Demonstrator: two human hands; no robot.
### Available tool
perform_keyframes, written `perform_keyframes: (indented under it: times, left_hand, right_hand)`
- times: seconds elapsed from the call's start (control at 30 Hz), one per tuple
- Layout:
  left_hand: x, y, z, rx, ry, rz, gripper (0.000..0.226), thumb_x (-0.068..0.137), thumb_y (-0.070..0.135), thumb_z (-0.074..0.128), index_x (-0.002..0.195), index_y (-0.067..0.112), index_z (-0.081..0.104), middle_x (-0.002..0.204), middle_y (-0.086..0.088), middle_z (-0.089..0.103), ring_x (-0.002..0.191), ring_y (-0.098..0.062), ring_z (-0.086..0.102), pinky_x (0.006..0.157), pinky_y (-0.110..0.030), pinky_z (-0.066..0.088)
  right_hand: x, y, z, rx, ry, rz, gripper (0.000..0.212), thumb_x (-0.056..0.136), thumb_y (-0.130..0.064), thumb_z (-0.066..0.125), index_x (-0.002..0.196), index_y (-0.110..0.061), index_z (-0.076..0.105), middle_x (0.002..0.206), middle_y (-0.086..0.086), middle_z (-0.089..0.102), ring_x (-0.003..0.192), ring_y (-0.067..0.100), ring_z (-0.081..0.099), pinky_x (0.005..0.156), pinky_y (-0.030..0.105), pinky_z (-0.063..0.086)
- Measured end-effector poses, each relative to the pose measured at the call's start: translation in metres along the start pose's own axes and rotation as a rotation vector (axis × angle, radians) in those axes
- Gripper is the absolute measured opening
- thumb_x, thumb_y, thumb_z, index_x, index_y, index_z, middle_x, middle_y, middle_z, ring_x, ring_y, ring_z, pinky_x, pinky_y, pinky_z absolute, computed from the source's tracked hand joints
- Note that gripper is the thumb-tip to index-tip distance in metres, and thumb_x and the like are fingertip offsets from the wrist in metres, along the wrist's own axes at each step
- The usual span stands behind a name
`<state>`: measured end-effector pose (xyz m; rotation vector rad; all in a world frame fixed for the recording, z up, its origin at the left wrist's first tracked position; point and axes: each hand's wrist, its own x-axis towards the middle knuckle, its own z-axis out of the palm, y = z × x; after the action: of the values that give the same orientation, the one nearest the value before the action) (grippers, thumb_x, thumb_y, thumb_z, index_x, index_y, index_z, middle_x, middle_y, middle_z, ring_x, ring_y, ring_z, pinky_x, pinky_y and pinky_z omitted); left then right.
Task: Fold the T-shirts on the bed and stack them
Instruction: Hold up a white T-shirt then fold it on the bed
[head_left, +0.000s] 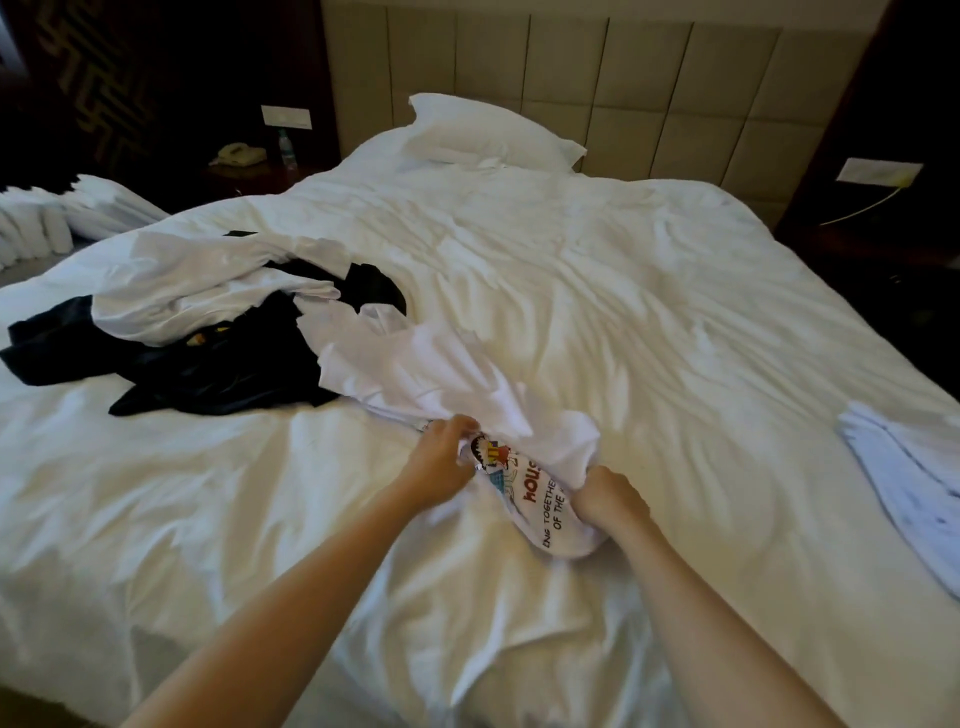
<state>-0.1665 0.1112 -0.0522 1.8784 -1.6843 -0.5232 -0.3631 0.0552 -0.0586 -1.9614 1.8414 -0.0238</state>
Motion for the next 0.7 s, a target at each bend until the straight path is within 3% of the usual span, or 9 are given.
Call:
perform_keyframes:
  times: [0.1, 0.2, 0.3, 0.37, 0.43, 0.53, 0.57, 0.63, 0.7]
  left_hand:
    - [-0.002, 0.002, 0.005, 0.161, 0.105, -0.12, 0.055, 0.089, 0.011, 0.058, 0.138, 0.016, 0.035, 0.135, -0.016, 0.038, 0.122, -0.032, 0.042, 0.101, -0.038, 0.036]
    - [-0.004, 0.002, 0.006, 0.489, 0.124, -0.171, 0.054, 0.091, 0.012, 0.052, 0.141, 0.023, 0.033, 0.144, -0.01, 0.03, 0.133, -0.031, 0.029, 0.106, -0.039, 0.027]
    - [-0.003, 0.006, 0.001, 0.59, 0.02, -0.143, 0.029, 0.094, 0.019, 0.05, 0.123, 0.019, 0.054, 0.131, -0.003, 0.051, 0.123, -0.024, 0.044, 0.098, -0.033, 0.034]
    - [-0.007, 0.016, -0.003, 0.555, -0.157, -0.108, 0.026, 0.094, 0.028, 0.054, 0.112, 0.012, 0.061, 0.118, -0.005, 0.06, 0.111, -0.023, 0.054, 0.09, -0.028, 0.041]
    - [-0.016, 0.028, -0.002, 0.577, -0.309, -0.047, 0.037, 0.088, 0.041, 0.06, 0.107, 0.008, 0.064, 0.108, -0.005, 0.062, 0.106, -0.022, 0.056, 0.088, -0.028, 0.043]
    - [-0.034, 0.037, 0.011, 0.623, -0.384, 0.01, 0.041, 0.082, 0.052, 0.063, 0.092, 0.012, 0.062, 0.079, 0.004, 0.051, 0.088, -0.018, 0.051, 0.068, -0.025, 0.038]
    - [-0.04, 0.039, 0.016, 0.6, -0.389, 0.019, 0.038, 0.081, 0.053, 0.063, 0.081, 0.015, 0.057, 0.07, 0.006, 0.045, 0.082, -0.016, 0.047, 0.062, -0.024, 0.033]
    - [-0.05, 0.042, 0.027, 0.538, -0.421, 0.071, 0.042, 0.082, 0.048, 0.063, 0.062, 0.017, 0.043, 0.062, 0.007, 0.037, 0.075, -0.016, 0.042, 0.057, -0.025, 0.028]
    - [-0.055, 0.046, 0.032, 0.515, -0.443, 0.163, 0.046, 0.085, 0.033, 0.062, 0.055, 0.019, 0.031, 0.057, 0.003, 0.033, 0.07, -0.018, 0.04, 0.057, -0.028, 0.026]
  right_hand:
    - [-0.01, 0.022, -0.008, -0.128, -0.161, 0.017, 0.041, 0.087, -0.019, 0.053, 0.127, -0.008, 0.051, 0.127, 0.012, 0.057, 0.115, 0.029, 0.055, 0.092, 0.032, 0.045]
    - [-0.022, 0.045, -0.021, -0.239, -0.282, 0.077, 0.034, 0.085, -0.013, 0.058, 0.118, -0.004, 0.057, 0.111, 0.008, 0.062, 0.107, 0.024, 0.06, 0.089, 0.031, 0.047]
    - [-0.033, 0.069, -0.038, -0.138, -0.262, 0.085, 0.031, 0.086, -0.006, 0.057, 0.117, 0.001, 0.057, 0.1, 0.007, 0.058, 0.096, 0.022, 0.059, 0.077, 0.028, 0.046]
    - [-0.036, 0.083, -0.046, 0.041, -0.178, 0.056, 0.039, 0.087, -0.001, 0.053, 0.126, 0.001, 0.052, 0.117, 0.013, 0.059, 0.105, 0.026, 0.057, 0.081, 0.03, 0.045]
    - [-0.039, 0.092, -0.053, 0.348, -0.105, 0.037, 0.054, 0.088, 0.003, 0.047, 0.14, -0.01, 0.041, 0.137, 0.015, 0.048, 0.113, 0.025, 0.052, 0.078, 0.029, 0.045]
    - [-0.05, 0.087, -0.056, 0.822, -0.114, 0.096, 0.069, 0.08, 0.007, 0.051, 0.143, -0.018, 0.037, 0.144, 0.012, 0.038, 0.12, 0.027, 0.048, 0.082, 0.03, 0.045]
    - [-0.053, 0.085, -0.055, 0.865, -0.115, 0.096, 0.058, 0.081, 0.0, 0.057, 0.136, -0.014, 0.045, 0.137, 0.011, 0.044, 0.118, 0.028, 0.049, 0.085, 0.031, 0.045]
    - [-0.062, 0.075, -0.052, 0.874, -0.08, 0.103, 0.012, 0.082, -0.01, 0.063, 0.094, -0.008, 0.061, 0.098, 0.01, 0.059, 0.086, 0.023, 0.058, 0.067, 0.029, 0.045]
    - [-0.067, 0.072, -0.049, 0.751, 0.063, 0.1, 0.013, 0.081, -0.01, 0.062, 0.069, -0.009, 0.057, 0.074, 0.009, 0.058, 0.064, 0.02, 0.055, 0.056, 0.025, 0.039]
